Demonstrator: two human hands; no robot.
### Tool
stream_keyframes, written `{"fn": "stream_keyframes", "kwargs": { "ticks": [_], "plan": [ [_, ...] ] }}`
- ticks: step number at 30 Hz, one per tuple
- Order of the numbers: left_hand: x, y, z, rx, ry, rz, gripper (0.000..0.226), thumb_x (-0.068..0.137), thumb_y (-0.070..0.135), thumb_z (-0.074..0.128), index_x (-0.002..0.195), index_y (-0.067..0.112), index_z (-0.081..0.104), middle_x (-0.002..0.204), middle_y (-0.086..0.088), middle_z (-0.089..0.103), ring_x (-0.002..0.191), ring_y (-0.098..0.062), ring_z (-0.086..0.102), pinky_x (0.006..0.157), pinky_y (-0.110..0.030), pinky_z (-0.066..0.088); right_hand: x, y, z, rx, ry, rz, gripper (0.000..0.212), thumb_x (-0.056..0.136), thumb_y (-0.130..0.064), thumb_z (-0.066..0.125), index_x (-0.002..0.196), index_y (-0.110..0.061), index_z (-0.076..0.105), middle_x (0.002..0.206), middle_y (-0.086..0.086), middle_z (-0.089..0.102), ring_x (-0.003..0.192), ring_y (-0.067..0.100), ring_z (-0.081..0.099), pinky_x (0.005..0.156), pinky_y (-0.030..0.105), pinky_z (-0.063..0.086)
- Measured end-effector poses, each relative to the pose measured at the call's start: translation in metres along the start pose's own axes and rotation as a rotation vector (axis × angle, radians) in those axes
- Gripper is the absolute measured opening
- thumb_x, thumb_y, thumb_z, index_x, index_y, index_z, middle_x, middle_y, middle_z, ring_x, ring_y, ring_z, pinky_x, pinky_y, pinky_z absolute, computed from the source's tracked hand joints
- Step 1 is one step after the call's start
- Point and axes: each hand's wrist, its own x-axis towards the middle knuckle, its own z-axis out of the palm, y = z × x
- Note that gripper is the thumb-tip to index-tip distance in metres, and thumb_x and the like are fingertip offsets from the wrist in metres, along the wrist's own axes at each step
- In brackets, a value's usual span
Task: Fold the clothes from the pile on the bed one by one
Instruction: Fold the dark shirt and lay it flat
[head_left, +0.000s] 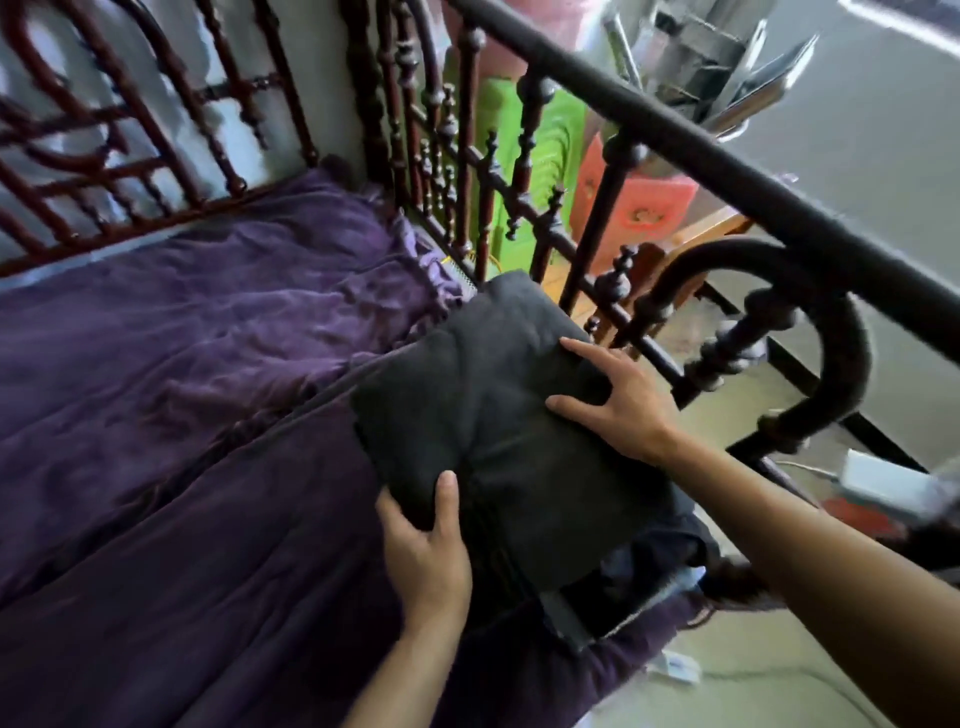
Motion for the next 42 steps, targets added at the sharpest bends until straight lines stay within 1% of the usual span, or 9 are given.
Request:
{"fn": "stream_keyframes", "kwargs": {
  "ticks": [5,9,12,16,20,28,32,36,42],
  "plan": [
    [-0.051,0.001,0.057,0.058,-0.212,-0.069,0.052,0.085,0.044,0.065,0.13,0.027,0.046,0.117,0.018,0.059,0.106,0.008,0.057,0.082,0.0,0.037,-0.015,0.064,-0.06,-0.15,-0.027,0.099,0.072,0.072,-0.072,0.057,0.137,-0.058,0.031,0.134,-0.009,0.053,0.12,0.018,0.053,0.095,0.042,0.048],
    [-0.06,-0.027,0.075,0.391,-0.516,-0.322,0.067,0.094,0.053,0.045,0.146,0.013,0.03,0.138,-0.004,0.051,0.126,-0.021,0.049,0.101,-0.024,0.036,-0.034,0.099,-0.028,-0.524,-0.028,0.028,0.06,0.087,-0.059,0.05,0.143,-0.041,0.038,0.153,0.004,0.032,0.139,0.027,0.029,0.104,0.041,0.037],
    [-0.045,-0.039,0.072,0.773,-0.661,-0.315,0.065,0.095,0.062,0.028,0.118,0.008,0.056,0.124,-0.013,0.06,0.118,-0.031,0.054,0.095,-0.033,0.04,-0.048,0.112,0.022,-0.589,-0.131,-0.044,0.057,0.093,-0.061,0.038,0.146,-0.041,0.033,0.16,0.007,0.017,0.148,0.027,0.012,0.114,0.044,0.02],
    [-0.022,-0.042,0.063,0.933,-0.434,0.087,0.054,0.089,0.062,0.043,0.123,0.021,0.044,0.125,0.0,0.05,0.11,-0.023,0.056,0.077,-0.033,0.045,-0.057,0.131,0.069,-0.545,-0.202,0.048,0.067,0.09,-0.068,0.002,0.151,-0.043,0.005,0.163,0.001,0.002,0.149,0.021,-0.002,0.117,0.048,0.006],
    [0.001,-0.051,0.068,1.073,-0.508,0.449,0.067,0.094,0.051,0.043,0.151,0.035,0.011,0.15,-0.001,0.028,0.125,-0.021,0.041,0.09,-0.036,0.047,-0.049,0.143,0.085,-0.518,-0.193,0.046,0.07,0.088,-0.069,-0.003,0.152,-0.042,0.009,0.162,0.001,0.009,0.149,0.021,0.004,0.116,0.047,0.01],
    [0.027,-0.057,0.073,1.14,-0.675,0.152,0.06,0.098,0.046,0.04,0.15,0.037,0.013,0.146,0.0,0.032,0.127,-0.025,0.04,0.089,-0.04,0.04,-0.039,0.148,0.091,-0.505,-0.295,0.051,0.071,0.087,-0.071,0.0,0.152,-0.042,0.008,0.163,0.0,0.006,0.149,0.02,0.003,0.117,0.047,0.012],
    [0.017,-0.047,0.038,1.069,-0.584,0.16,0.053,0.096,0.039,0.046,0.146,0.03,0.029,0.139,0.001,0.039,0.121,-0.022,0.048,0.084,-0.034,0.041,-0.032,0.126,0.075,-0.504,-0.259,0.045,0.057,0.096,-0.06,0.03,0.147,-0.035,0.032,0.157,0.005,0.026,0.144,0.026,0.023,0.113,0.046,0.021],
    [0.016,-0.041,-0.028,1.109,-0.548,0.104,0.039,0.096,0.039,0.048,0.132,0.024,0.049,0.126,0.001,0.051,0.112,-0.02,0.054,0.081,-0.031,0.043,-0.023,0.06,0.065,-0.41,-0.089,-0.137,0.038,0.09,-0.035,0.056,0.125,-0.022,0.06,0.133,0.006,0.054,0.12,0.03,0.05,0.096,0.042,0.036],
    [0.002,-0.037,-0.171,1.096,-0.344,-0.056,0.033,0.093,0.04,0.054,0.122,0.025,0.058,0.115,-0.001,0.066,0.107,-0.023,0.061,0.083,-0.031,0.049,-0.053,-0.081,0.111,-0.246,-0.126,-0.405,0.029,0.09,-0.032,0.056,0.114,-0.019,0.066,0.113,0.004,0.062,0.109,0.028,0.055,0.085,0.038,0.043]
  ]
}}
